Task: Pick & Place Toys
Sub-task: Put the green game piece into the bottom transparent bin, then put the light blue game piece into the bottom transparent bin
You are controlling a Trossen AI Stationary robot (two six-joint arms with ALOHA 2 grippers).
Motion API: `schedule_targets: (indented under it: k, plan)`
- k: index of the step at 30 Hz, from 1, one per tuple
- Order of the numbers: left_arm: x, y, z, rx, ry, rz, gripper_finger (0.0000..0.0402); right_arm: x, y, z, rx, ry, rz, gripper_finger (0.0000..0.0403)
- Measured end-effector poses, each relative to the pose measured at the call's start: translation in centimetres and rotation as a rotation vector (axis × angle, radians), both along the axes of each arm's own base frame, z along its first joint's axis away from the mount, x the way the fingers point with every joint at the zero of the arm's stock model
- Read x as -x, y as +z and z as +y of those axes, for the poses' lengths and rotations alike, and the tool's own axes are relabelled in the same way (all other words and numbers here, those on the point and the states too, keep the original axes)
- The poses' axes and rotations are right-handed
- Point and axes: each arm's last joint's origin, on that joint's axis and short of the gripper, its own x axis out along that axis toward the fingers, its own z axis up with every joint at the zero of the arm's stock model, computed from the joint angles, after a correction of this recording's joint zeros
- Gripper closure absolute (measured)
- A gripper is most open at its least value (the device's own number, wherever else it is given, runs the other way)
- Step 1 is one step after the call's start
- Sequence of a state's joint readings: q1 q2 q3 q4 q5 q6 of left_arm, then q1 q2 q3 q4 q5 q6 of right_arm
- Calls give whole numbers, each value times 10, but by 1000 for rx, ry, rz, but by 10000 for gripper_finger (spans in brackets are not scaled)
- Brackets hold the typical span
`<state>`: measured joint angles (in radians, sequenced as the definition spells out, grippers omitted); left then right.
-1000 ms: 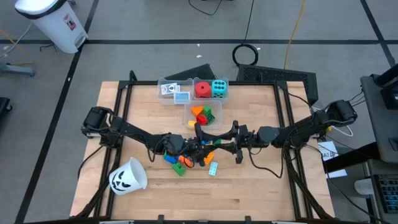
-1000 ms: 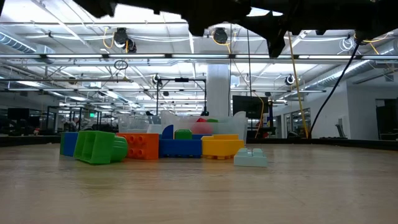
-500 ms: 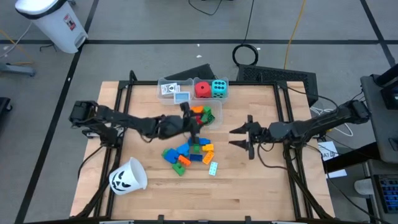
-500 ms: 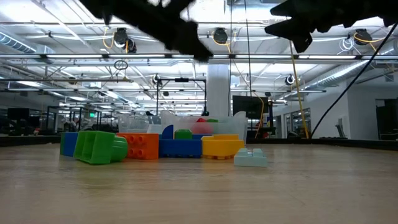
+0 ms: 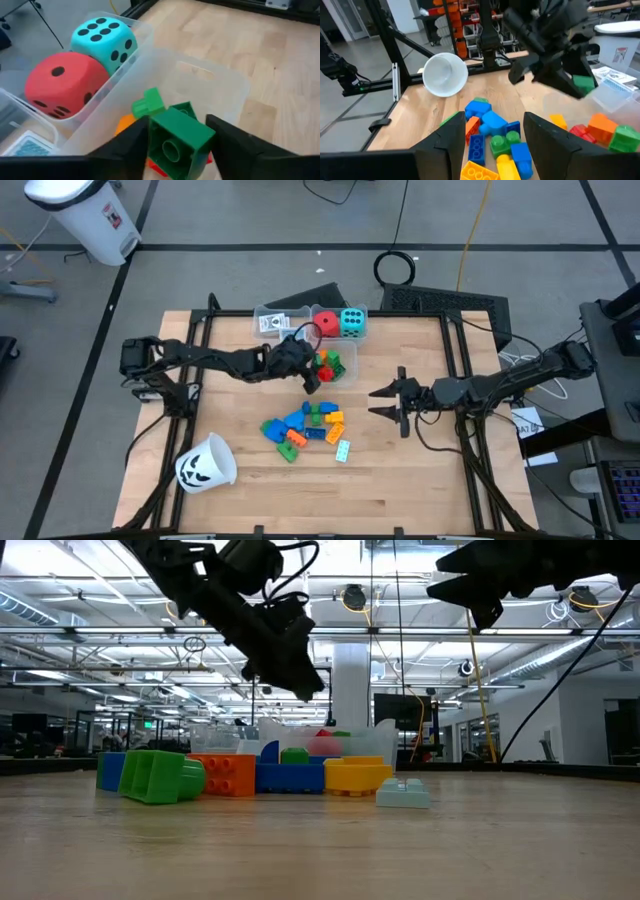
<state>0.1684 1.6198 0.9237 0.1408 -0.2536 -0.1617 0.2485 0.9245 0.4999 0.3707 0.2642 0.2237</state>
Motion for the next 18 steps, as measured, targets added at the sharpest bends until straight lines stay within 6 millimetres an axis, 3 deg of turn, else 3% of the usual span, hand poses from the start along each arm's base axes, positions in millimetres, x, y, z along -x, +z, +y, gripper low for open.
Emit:
schedule_targets:
  k: [5, 9, 14, 18]
  plan:
    - [-1, -3, 0, 7, 9, 7, 72, -2, -2, 1, 3, 1, 11, 230]
    - [-1, -2, -3, 25, 12, -8, 15, -9, -9, 4, 10, 12, 29, 222]
    - [-2, 2, -11, 73, -47, -37, 25, -32, -34, 23, 79, 132, 55, 196]
    - [-4, 3, -18, 102, -112, -47, 44, -62, -58, 40, 100, 303, 127, 176]
